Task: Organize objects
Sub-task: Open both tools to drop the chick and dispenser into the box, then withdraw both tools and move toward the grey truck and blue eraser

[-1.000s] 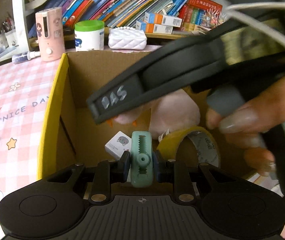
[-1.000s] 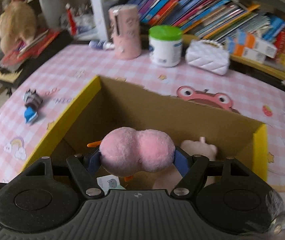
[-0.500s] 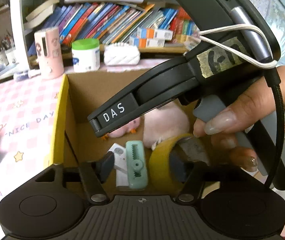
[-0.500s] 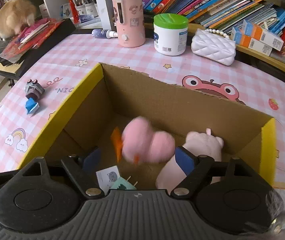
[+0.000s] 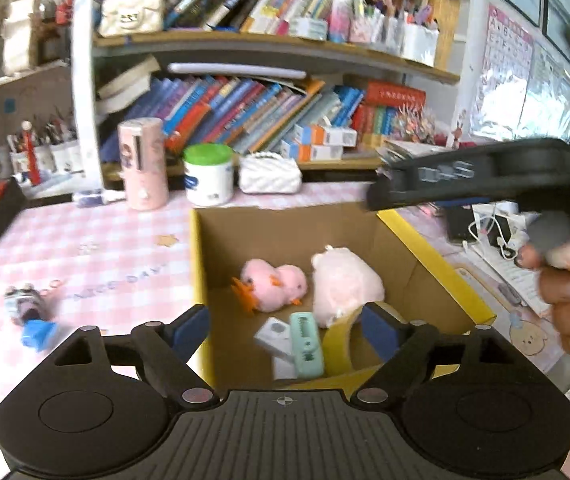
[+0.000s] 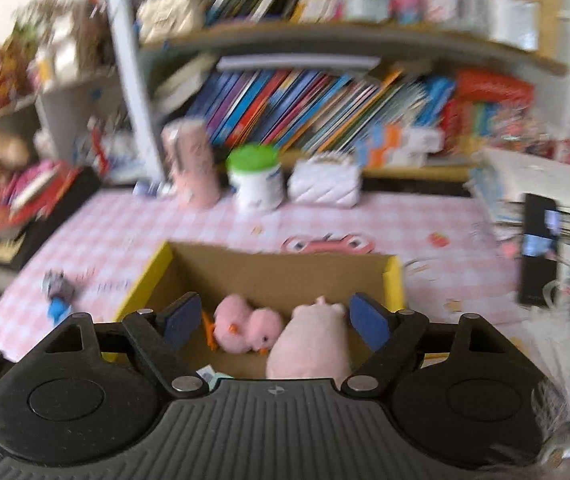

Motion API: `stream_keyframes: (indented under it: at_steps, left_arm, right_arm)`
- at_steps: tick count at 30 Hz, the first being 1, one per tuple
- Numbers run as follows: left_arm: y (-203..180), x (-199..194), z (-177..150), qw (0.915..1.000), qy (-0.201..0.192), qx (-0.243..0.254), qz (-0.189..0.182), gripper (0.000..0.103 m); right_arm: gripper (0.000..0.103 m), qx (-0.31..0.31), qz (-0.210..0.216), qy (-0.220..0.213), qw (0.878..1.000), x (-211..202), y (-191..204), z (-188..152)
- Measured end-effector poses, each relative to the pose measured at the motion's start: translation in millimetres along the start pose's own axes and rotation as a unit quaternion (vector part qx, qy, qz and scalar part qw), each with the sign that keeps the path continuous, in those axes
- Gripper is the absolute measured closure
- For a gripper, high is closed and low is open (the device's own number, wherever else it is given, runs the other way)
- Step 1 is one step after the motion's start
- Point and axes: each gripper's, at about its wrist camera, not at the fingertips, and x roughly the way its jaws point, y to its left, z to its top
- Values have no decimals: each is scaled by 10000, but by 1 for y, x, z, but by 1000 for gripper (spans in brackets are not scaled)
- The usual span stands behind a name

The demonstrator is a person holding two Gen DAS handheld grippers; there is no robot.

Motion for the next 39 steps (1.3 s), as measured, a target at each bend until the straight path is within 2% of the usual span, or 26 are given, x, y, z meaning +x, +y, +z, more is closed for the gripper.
stream_keyframes:
  at_steps: [4, 7, 11, 16, 20, 24, 32, 35, 39]
  left_arm:
    - [17, -22, -4, 9996, -197, -151, 135, 17]
    - [28, -37, -15, 9990, -312, -233, 223, 17]
    - [42, -51, -33, 9987, -241, -213, 403, 17]
    - [59, -60, -55, 9986, 115, -377, 355, 17]
    - [73, -77, -78, 9983, 256, -474, 238, 17]
    - [89, -91, -93, 9972, 386, -564, 315, 17]
    - [114, -111, -114, 9948, 583, -676, 495, 13]
    - [120, -116, -118, 9947, 553, -675, 545, 13]
    - [134, -126, -123, 9938, 507, -770, 616, 13]
  right_arm:
    - [24, 104, -578, -458, 9972, -35, 3, -14]
    - [21, 308, -1051, -793, 9908, -61, 8, -35]
    - [21, 635, -1588, -826, 9818, -81, 20, -71]
    - [23, 414, -1523, -464, 9864, -89, 52, -105]
    - [23, 469, -1511, -260, 9871, -96, 79, -132]
    - [24, 534, -1512, -12, 9871, -99, 103, -151]
    - [24, 633, -1153, 431, 9904, -98, 147, -174]
    - [28, 562, -1014, 617, 9913, -95, 160, -177]
    - [28, 453, -991, 660, 9919, -95, 178, -178]
